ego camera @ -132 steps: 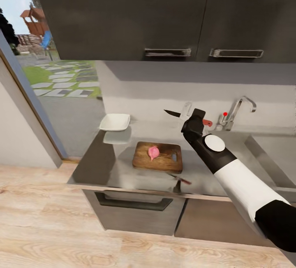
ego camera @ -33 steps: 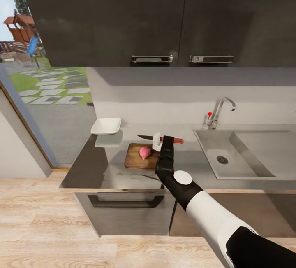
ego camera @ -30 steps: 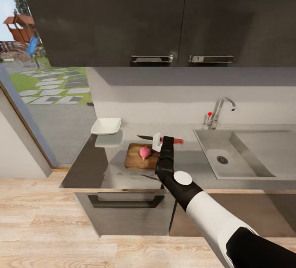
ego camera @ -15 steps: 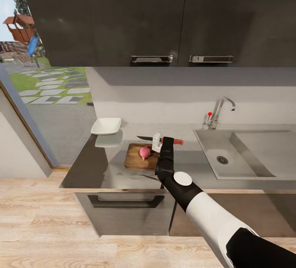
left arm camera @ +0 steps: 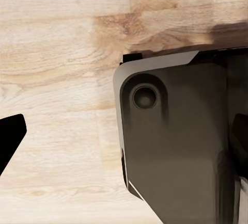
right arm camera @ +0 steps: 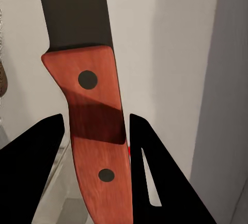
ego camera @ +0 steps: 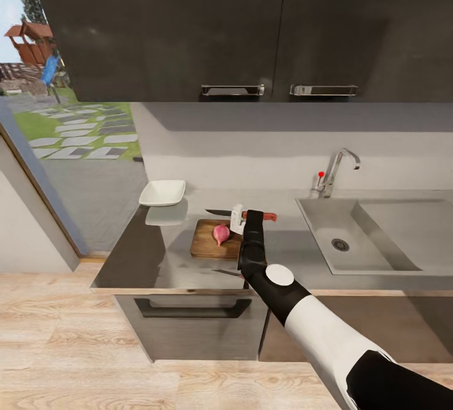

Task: In the kitchen, take the Vidalia onion out of the sink, dice it on the chopping board with the paring knife, put the diced onion into the bowl on the countertop, then place both the paring knife and the chopping board into the sink.

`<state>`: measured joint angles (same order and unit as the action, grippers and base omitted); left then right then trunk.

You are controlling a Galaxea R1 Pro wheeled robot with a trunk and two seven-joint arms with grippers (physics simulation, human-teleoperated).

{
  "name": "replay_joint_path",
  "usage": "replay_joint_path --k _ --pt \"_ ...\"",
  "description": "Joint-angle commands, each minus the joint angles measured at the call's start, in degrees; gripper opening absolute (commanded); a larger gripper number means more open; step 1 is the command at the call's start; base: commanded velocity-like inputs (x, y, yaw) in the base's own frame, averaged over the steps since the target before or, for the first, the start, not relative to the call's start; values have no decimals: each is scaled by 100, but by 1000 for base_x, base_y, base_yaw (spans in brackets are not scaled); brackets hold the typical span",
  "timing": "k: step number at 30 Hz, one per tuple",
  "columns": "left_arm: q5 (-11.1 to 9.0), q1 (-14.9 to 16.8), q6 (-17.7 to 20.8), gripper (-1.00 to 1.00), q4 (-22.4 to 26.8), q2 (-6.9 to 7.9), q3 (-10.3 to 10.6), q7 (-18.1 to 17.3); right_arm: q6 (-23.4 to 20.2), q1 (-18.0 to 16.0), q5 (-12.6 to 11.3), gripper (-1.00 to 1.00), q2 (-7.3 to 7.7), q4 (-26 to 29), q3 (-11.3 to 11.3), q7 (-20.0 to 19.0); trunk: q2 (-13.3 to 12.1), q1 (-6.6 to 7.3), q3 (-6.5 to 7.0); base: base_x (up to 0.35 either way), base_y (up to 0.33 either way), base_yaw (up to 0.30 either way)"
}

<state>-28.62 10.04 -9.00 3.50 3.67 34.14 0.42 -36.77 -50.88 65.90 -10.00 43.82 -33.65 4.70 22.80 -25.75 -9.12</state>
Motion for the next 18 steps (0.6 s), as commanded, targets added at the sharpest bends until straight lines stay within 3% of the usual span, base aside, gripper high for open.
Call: replay_joint_path --k 1,18 --pt "-48 4 -14 100 2 2 49 7 -35 6 0 -100 0 -5 -20 14 12 -3 -11 0 0 0" --pt "-48 5 -14 100 2 2 49 8 -19 52 2 -100 0 -390 -35 5 12 -3 -11 0 0 0"
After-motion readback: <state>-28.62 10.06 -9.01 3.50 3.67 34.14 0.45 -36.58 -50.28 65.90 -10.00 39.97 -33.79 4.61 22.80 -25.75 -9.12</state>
